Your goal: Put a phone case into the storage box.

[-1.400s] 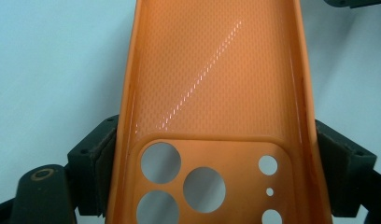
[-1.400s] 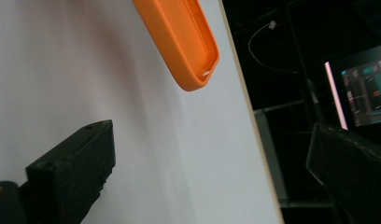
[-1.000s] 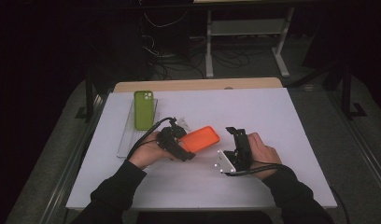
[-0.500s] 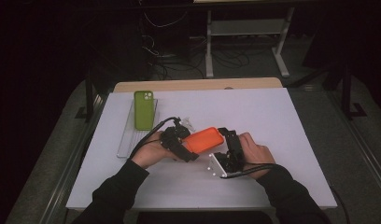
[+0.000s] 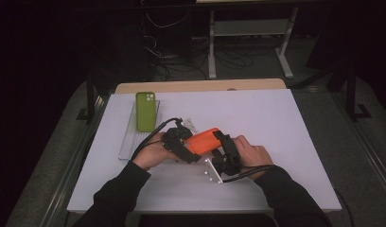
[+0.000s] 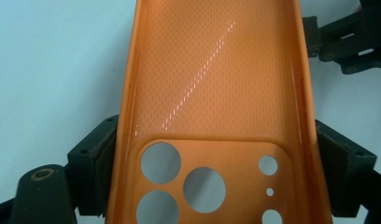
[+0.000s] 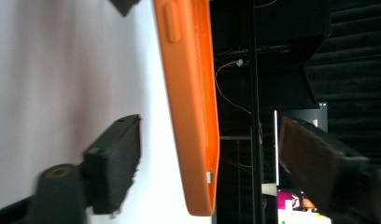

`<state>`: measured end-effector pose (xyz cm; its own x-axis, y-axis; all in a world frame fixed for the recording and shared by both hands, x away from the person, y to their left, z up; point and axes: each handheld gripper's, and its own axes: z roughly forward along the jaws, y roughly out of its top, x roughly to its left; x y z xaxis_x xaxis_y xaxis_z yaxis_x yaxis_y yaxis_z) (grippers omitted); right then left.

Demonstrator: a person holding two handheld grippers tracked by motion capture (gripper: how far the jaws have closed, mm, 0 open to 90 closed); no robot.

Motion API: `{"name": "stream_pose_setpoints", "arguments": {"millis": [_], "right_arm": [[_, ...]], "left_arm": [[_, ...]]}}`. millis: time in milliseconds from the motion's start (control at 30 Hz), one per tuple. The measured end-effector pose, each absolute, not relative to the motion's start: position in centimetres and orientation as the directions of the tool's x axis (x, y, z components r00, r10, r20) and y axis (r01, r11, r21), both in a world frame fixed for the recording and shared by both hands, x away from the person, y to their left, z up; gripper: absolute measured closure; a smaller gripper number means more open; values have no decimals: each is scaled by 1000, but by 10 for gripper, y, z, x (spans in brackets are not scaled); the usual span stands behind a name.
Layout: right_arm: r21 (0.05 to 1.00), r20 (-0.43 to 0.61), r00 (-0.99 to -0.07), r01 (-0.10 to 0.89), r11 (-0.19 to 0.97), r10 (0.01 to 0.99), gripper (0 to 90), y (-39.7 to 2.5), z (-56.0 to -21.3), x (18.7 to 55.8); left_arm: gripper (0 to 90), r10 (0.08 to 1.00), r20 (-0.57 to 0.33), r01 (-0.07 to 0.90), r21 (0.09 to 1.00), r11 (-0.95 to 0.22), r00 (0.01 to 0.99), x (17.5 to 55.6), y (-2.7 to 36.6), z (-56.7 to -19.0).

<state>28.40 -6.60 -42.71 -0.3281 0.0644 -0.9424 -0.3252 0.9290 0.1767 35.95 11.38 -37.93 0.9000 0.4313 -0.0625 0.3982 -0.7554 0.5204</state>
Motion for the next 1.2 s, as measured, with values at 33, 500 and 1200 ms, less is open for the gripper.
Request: {"name": "stream_pose_setpoints", "arguments": {"millis": [33,500,1200], "right_arm": [[169,-943,-327,-324,931,57,258,-66,-428,284],[132,-949,-314,-356,925,15,617,-62,-432,279],[115,-943,-332,-351,929,-8,780,-61,-432,277]], "left_arm": [[162,433,-63,400,521,-754,899,359,114,-379],[162,437,-66,403,530,-746,897,358,113,-379],[70,422,-66,377,588,-716,904,356,117,-377]]}}
